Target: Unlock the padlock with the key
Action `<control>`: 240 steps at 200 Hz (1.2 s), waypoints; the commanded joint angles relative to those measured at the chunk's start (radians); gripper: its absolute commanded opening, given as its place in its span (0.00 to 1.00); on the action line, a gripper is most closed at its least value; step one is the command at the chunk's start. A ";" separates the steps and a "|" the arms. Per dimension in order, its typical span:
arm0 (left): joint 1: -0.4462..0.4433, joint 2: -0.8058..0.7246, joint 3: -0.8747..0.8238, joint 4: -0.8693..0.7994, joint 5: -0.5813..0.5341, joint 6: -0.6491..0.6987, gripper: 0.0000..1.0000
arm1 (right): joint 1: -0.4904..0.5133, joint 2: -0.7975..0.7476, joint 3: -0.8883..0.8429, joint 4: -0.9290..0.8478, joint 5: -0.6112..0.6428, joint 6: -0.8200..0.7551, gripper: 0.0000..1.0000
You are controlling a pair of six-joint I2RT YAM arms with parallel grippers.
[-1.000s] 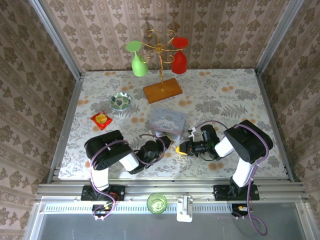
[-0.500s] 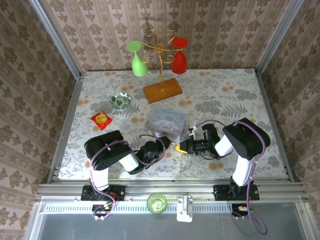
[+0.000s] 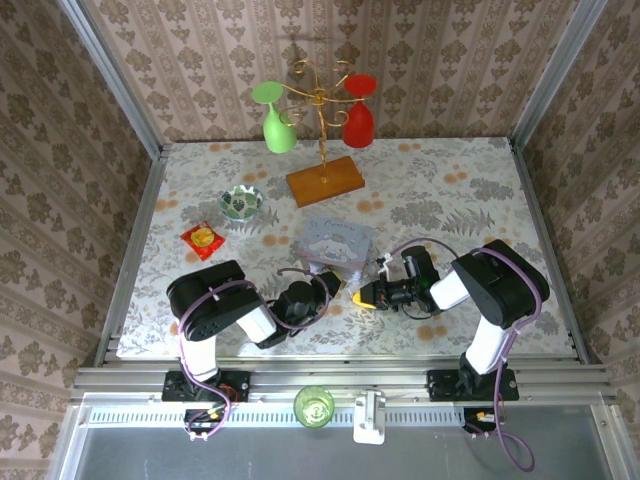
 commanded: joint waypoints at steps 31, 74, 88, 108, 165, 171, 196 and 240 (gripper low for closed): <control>0.000 -0.023 0.022 0.054 0.021 0.025 0.00 | 0.001 0.048 -0.004 -0.054 0.016 0.019 0.00; -0.001 -0.024 0.021 0.055 0.021 0.018 0.00 | 0.012 0.041 0.015 -0.076 0.010 0.022 0.00; 0.001 -0.026 0.021 0.056 0.022 0.017 0.00 | 0.021 0.027 0.024 -0.126 0.022 -0.005 0.00; -0.004 -0.034 0.028 0.051 0.024 0.037 0.00 | 0.025 0.021 0.031 -0.134 0.025 -0.005 0.00; -0.013 -0.028 0.012 0.060 0.022 0.029 0.00 | 0.023 0.046 0.048 -0.071 0.025 0.047 0.00; -0.011 -0.028 0.010 0.060 0.026 0.027 0.00 | 0.023 0.043 0.050 -0.071 0.024 0.048 0.00; -0.016 -0.011 0.013 0.060 0.054 0.029 0.00 | 0.017 0.045 0.056 -0.031 0.009 0.082 0.00; -0.022 -0.002 -0.001 0.064 0.062 0.026 0.00 | -0.014 0.037 0.051 -0.010 -0.018 0.104 0.00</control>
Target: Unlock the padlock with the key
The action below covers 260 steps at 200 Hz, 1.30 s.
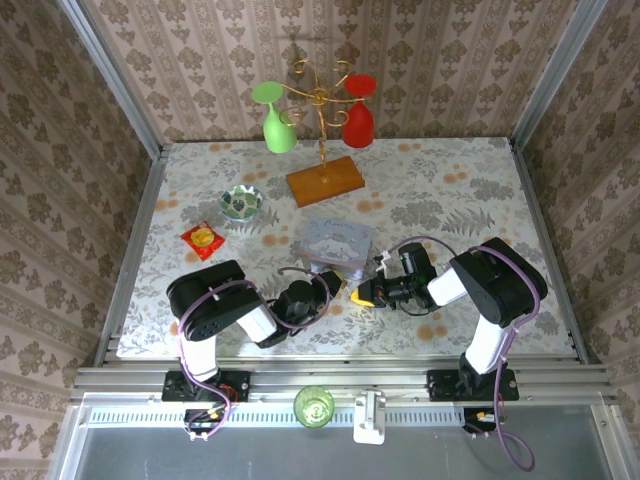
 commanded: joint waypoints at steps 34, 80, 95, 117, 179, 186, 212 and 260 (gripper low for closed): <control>-0.020 0.000 0.009 0.062 0.080 0.032 0.00 | -0.040 0.037 0.016 0.046 -0.046 0.084 0.00; -0.018 0.011 0.012 0.064 0.091 0.046 0.00 | -0.052 0.039 0.034 0.041 -0.074 0.129 0.00; -0.018 0.010 0.009 0.066 0.093 0.050 0.00 | -0.064 0.059 0.027 0.102 -0.086 0.176 0.00; -0.018 0.010 0.009 0.066 0.098 0.059 0.00 | -0.077 0.066 0.027 0.133 -0.093 0.214 0.00; -0.019 0.024 0.029 0.068 0.124 0.051 0.00 | -0.086 0.063 0.051 0.122 -0.067 0.266 0.00; -0.021 0.018 0.027 0.069 0.118 0.049 0.00 | -0.081 0.064 0.045 0.137 -0.057 0.277 0.00; -0.023 0.008 0.029 0.067 0.105 0.052 0.00 | -0.060 0.053 0.008 0.194 -0.019 0.314 0.00; -0.035 0.032 0.062 0.067 0.112 0.014 0.00 | 0.023 0.045 0.001 0.200 0.106 0.304 0.00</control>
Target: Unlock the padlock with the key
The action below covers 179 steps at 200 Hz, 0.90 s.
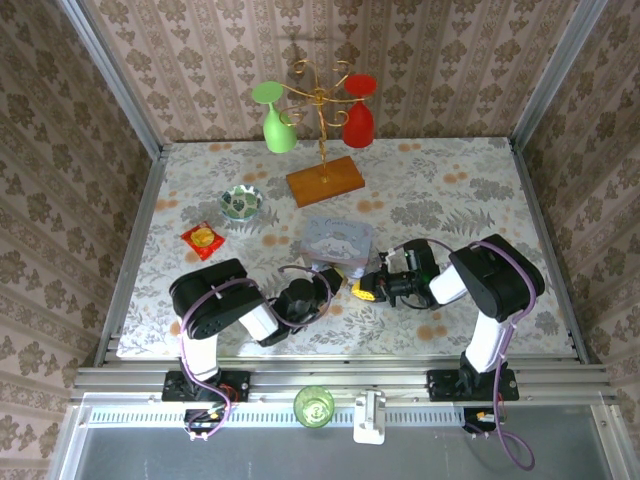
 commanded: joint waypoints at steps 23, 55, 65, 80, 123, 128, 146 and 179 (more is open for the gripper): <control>-0.043 0.002 0.029 0.051 0.102 -0.018 0.00 | 0.030 0.054 -0.020 0.163 0.137 0.065 0.00; -0.060 0.010 0.030 0.051 0.115 -0.014 0.00 | 0.007 0.084 -0.033 0.303 0.168 0.116 0.00; -0.066 0.011 0.031 0.048 0.106 -0.007 0.00 | 0.018 0.055 -0.030 0.289 0.205 0.101 0.00; -0.062 0.009 0.021 0.049 0.090 -0.022 0.00 | 0.051 -0.033 -0.009 0.120 0.259 -0.001 0.00; -0.025 0.021 0.000 0.048 0.088 -0.030 0.00 | 0.102 -0.347 0.024 -0.572 0.506 -0.467 0.17; -0.025 0.021 -0.003 0.048 0.084 -0.032 0.00 | 0.104 -0.377 0.024 -0.619 0.535 -0.496 0.22; -0.025 0.022 -0.012 0.045 0.077 -0.035 0.00 | 0.111 -0.471 0.031 -0.737 0.603 -0.591 0.28; -0.019 0.074 -0.033 0.047 0.077 -0.073 0.05 | 0.138 -0.488 0.049 -0.800 0.638 -0.657 0.36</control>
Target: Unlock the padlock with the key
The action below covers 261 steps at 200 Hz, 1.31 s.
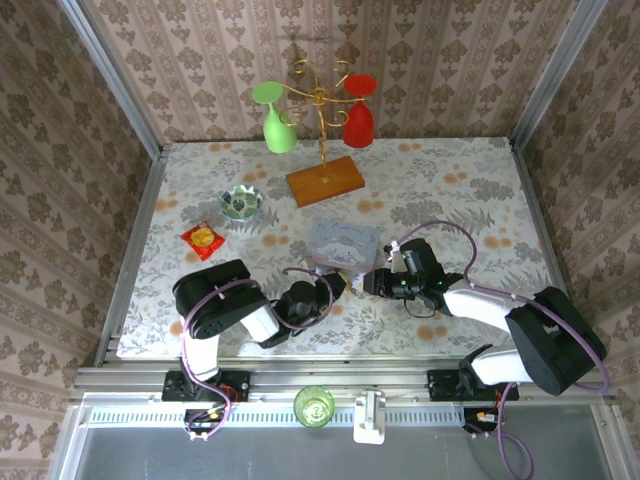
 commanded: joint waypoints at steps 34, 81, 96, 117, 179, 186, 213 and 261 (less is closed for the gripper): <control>-0.011 0.051 -0.053 0.012 -0.017 -0.024 0.13 | 0.116 0.015 0.021 -0.064 0.175 -0.158 0.34; -0.011 0.079 -0.045 0.016 -0.011 -0.033 0.10 | 0.243 0.047 0.064 -0.085 0.374 -0.260 0.32; -0.008 0.072 -0.049 0.017 -0.011 -0.042 0.09 | 0.258 0.071 0.067 -0.121 0.433 -0.265 0.32; -0.004 0.052 -0.060 0.017 -0.003 -0.052 0.05 | 0.305 0.060 0.017 -0.089 0.479 -0.246 0.36; 0.023 0.003 -0.073 0.014 0.053 -0.054 0.00 | 0.393 0.078 0.037 -0.050 0.622 -0.416 0.42; 0.023 -0.002 -0.074 0.015 0.055 -0.056 0.00 | 0.410 0.093 0.047 -0.055 0.643 -0.427 0.42; 0.023 -0.002 -0.074 0.015 0.062 -0.058 0.00 | 0.499 0.133 0.061 -0.041 0.765 -0.456 0.39; 0.021 -0.004 -0.074 0.015 0.067 -0.059 0.00 | 0.551 0.145 0.052 0.015 0.838 -0.480 0.40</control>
